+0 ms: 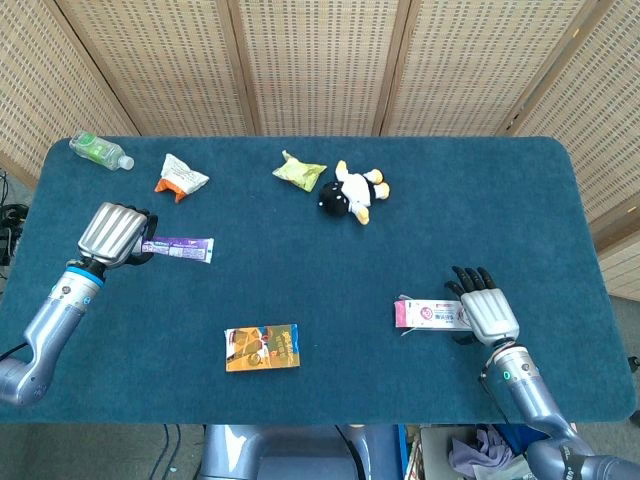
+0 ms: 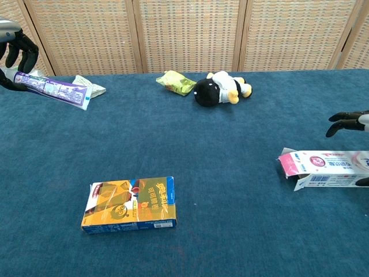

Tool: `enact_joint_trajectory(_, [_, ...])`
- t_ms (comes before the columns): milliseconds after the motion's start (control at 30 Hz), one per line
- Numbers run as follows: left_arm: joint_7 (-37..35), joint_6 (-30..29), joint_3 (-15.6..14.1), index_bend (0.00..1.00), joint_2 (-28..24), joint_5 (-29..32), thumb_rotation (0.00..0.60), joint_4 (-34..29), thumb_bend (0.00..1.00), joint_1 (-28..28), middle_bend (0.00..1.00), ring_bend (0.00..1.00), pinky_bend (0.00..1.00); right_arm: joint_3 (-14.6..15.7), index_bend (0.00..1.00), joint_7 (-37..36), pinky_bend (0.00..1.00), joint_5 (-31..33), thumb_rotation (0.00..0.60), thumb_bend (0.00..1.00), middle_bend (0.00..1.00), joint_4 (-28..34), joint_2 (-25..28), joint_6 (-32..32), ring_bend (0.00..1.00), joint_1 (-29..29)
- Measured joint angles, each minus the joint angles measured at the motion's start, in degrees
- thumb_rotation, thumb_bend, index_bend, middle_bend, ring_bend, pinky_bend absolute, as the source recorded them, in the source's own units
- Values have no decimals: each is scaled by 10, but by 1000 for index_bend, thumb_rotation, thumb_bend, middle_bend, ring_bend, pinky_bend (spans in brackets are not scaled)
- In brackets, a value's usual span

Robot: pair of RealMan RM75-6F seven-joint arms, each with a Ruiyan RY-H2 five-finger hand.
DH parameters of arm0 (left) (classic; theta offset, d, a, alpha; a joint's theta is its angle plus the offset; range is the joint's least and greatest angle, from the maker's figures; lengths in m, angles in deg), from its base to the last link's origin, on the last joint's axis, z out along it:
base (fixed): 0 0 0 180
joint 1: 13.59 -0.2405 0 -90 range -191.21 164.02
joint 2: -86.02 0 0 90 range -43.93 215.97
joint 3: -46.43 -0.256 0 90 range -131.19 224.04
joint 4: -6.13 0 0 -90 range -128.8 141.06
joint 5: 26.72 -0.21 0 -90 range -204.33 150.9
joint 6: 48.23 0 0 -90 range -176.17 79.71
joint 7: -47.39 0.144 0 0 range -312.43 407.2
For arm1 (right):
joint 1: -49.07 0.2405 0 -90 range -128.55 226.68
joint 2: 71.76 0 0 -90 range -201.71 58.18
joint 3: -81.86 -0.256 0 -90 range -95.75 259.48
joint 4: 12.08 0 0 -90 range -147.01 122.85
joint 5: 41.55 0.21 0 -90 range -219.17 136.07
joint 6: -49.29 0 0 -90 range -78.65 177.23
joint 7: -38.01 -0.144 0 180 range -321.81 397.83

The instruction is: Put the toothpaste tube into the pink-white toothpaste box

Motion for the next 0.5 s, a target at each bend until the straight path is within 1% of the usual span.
enact_joint_trajectory(233, [-2, 0, 0, 792, -1, -3, 600, 1, 287, 0, 670, 557, 576, -1, 229, 1, 0, 11, 600, 0, 97, -11, -21, -8, 0, 9])
enact_joint_trajectory(333, [-2, -1, -1, 792, -1, -6, 600, 1, 288, 0, 670, 558, 576, -1, 255, 0, 17, 18, 600, 0, 124, -19, -27, -11, 0, 11])
enact_joint_trajectory(433, [-4, -2, -1, 792, -2, -8, 600, 0, 288, -1, 670, 557, 576, -2, 322, -2, 93, 24, 600, 0, 195, -30, -32, -13, 39, 13])
enact_joint_trajectory(500, [-5, -4, -1, 792, -2, -10, 600, 1, 288, -2, 670, 557, 576, -4, 393, -5, 223, 26, 600, 0, 283, -38, -36, -12, 140, 14])
